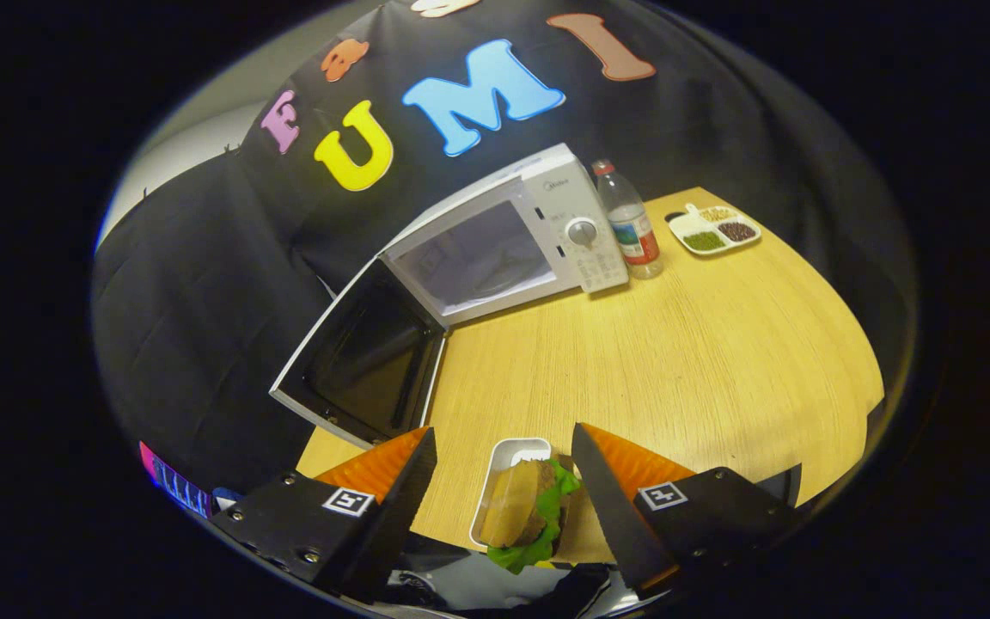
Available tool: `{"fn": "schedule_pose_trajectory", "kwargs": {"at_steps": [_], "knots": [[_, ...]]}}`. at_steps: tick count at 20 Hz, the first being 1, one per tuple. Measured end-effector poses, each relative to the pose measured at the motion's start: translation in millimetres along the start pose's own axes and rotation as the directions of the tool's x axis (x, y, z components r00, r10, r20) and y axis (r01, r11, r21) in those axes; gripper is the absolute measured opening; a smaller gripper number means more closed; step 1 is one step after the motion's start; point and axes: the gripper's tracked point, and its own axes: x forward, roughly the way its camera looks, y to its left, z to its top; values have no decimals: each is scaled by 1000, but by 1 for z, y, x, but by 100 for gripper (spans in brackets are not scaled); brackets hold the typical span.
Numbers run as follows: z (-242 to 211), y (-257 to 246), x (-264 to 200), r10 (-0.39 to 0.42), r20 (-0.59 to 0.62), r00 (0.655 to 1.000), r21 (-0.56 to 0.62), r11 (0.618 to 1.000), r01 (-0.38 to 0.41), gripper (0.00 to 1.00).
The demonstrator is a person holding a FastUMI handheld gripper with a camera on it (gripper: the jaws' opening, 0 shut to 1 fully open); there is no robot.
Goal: Open the microwave, put the food inside, and close the microwave door.
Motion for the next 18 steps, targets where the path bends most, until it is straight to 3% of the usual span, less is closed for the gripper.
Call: {"fn": "schedule_pose_trajectory", "kwargs": {"at_steps": [3, 5, 9, 10, 12, 14, 15, 18], "knots": [[-24, -13, 8, 29, -90, 996, 111, 994, -19, 95], [-37, -17, 12, 53, -123, 991, 174, 984, -31, 84], [-64, -11, 15, 121, -207, 971, 261, 963, -65, 83], [-64, -18, 18, 89, -207, 974, 257, 966, -34, 76], [-63, -18, 18, 98, -197, 976, 304, 952, -34, 41], [-69, -21, 27, 100, -212, 972, 336, 942, -24, 40], [-67, -16, 13, 109, -240, 965, 345, 938, -20, 28], [-60, -11, 12, 80, -252, 964, 300, 954, -1, 28]]}}
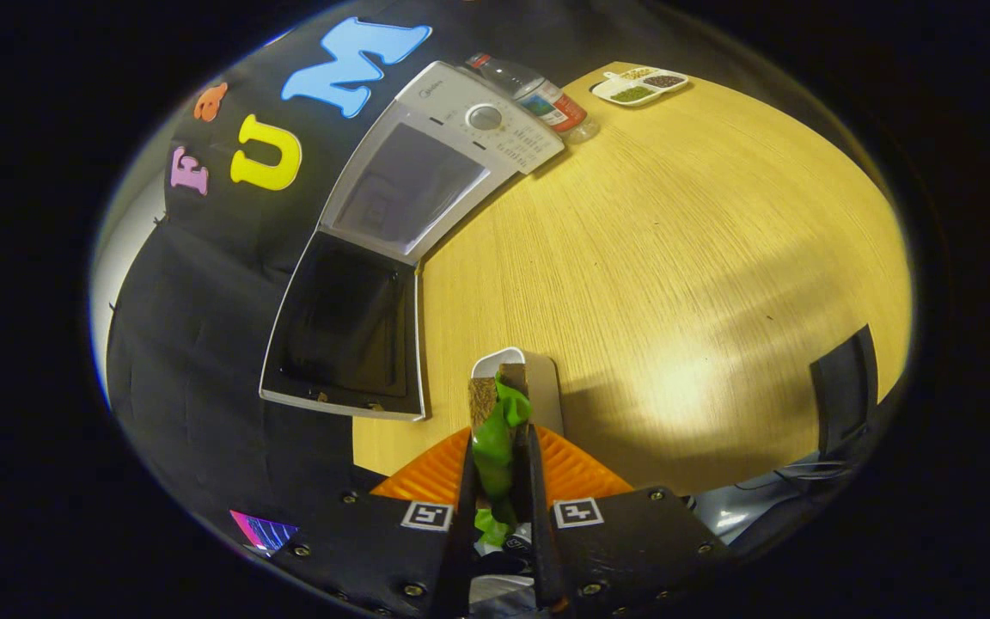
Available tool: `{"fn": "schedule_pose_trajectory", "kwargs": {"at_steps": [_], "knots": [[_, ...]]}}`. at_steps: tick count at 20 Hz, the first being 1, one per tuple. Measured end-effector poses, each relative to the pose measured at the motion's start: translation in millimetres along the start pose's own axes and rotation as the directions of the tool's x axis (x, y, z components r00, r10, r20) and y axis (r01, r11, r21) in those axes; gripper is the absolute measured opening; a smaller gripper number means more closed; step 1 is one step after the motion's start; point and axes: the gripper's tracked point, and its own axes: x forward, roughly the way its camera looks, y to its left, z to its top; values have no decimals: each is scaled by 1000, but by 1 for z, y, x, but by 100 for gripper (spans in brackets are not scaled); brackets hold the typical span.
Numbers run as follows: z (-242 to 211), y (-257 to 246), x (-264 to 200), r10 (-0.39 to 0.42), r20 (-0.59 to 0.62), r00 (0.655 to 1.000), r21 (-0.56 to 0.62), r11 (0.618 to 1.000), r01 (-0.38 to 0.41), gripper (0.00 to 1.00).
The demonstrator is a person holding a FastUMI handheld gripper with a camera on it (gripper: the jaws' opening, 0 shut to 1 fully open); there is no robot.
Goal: Open the microwave, put the food inside, and close the microwave door.
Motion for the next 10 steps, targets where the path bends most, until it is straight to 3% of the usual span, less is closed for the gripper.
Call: {"fn": "schedule_pose_trajectory", "kwargs": {"at_steps": [3, 10], "knots": [[10, 11, -8, 5, 31, 1000, -7, 1000, -5, 28], [63, 67, 2, 135, 133, 982, 8, 990, -137, 28]]}}
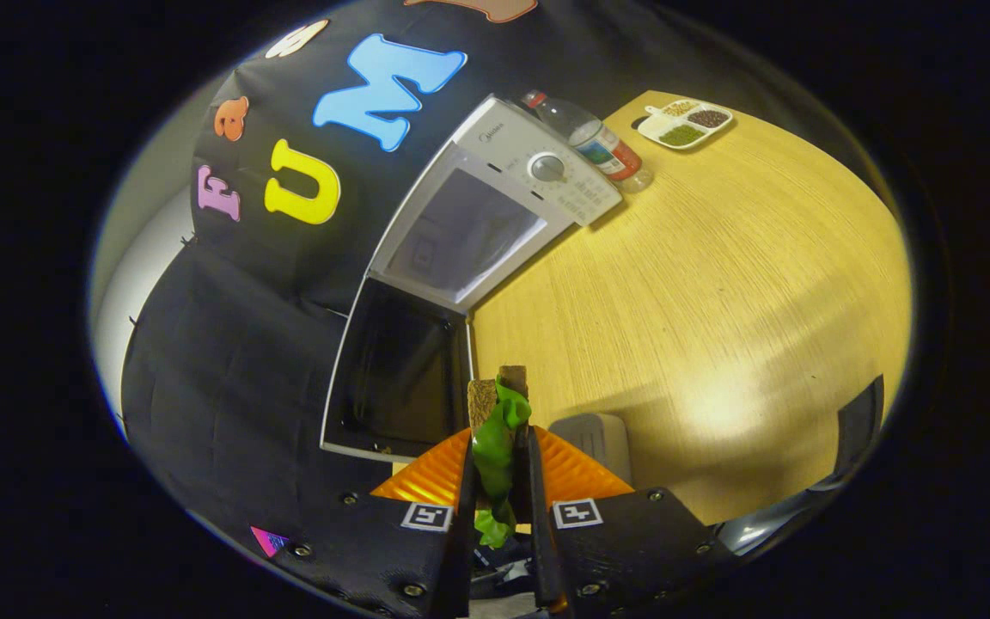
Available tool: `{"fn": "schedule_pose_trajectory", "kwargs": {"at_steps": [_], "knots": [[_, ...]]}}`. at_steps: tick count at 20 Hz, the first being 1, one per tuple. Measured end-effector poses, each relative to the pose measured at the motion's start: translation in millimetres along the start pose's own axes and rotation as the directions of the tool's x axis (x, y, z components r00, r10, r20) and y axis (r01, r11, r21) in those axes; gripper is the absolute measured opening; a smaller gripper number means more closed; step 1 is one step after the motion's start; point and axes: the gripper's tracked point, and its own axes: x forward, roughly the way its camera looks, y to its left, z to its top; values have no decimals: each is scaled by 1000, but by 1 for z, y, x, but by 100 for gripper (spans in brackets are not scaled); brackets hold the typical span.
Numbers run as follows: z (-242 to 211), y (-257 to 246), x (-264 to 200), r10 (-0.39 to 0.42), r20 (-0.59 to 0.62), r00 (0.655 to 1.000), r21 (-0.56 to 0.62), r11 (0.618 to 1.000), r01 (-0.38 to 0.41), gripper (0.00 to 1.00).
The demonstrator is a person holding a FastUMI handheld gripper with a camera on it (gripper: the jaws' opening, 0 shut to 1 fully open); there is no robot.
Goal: Open the microwave, put the food inside, and close the microwave door.
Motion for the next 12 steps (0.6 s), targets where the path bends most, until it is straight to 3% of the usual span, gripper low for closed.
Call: {"fn": "schedule_pose_trajectory", "kwargs": {"at_steps": [12], "knots": [[76, 77, 103, 120, 187, 975, 22, 992, -126, 28]]}}
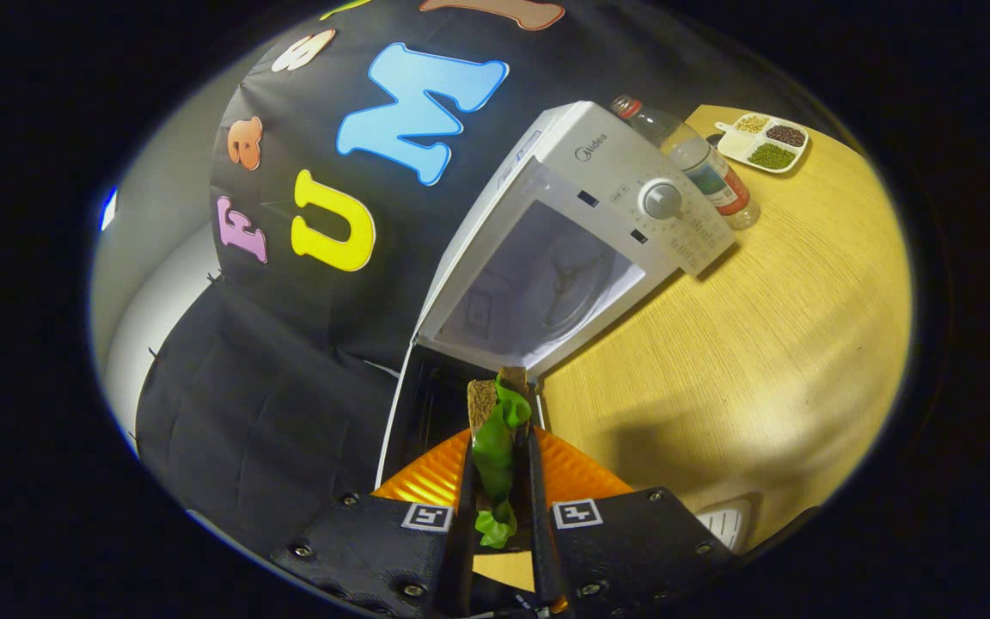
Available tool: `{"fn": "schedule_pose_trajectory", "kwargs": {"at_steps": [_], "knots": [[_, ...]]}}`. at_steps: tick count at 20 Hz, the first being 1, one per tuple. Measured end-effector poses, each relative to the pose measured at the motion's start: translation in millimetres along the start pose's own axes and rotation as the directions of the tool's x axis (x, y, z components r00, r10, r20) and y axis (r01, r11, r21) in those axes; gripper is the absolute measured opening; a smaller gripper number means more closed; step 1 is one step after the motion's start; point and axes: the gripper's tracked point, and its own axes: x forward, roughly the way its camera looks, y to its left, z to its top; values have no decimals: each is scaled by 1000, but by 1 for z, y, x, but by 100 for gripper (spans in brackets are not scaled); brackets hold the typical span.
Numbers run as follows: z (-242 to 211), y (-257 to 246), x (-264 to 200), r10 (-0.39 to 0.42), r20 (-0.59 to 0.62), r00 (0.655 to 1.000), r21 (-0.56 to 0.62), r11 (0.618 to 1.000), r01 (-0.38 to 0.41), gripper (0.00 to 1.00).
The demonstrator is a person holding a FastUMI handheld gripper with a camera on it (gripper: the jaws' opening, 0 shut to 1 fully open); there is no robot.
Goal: Open the microwave, put the food inside, and close the microwave door.
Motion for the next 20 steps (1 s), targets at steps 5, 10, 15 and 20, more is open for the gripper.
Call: {"fn": "schedule_pose_trajectory", "kwargs": {"at_steps": [5, 10, 15, 20], "knots": [[29, 3, 46, 17, 135, 991, 49, 999, -24, 28], [52, -6, 92, 5, 249, 969, 89, 996, -28, 28], [70, -16, 134, -19, 332, 943, 116, 993, -21, 28], [92, -33, 168, -56, 407, 912, 167, 986, -15, 28]]}}
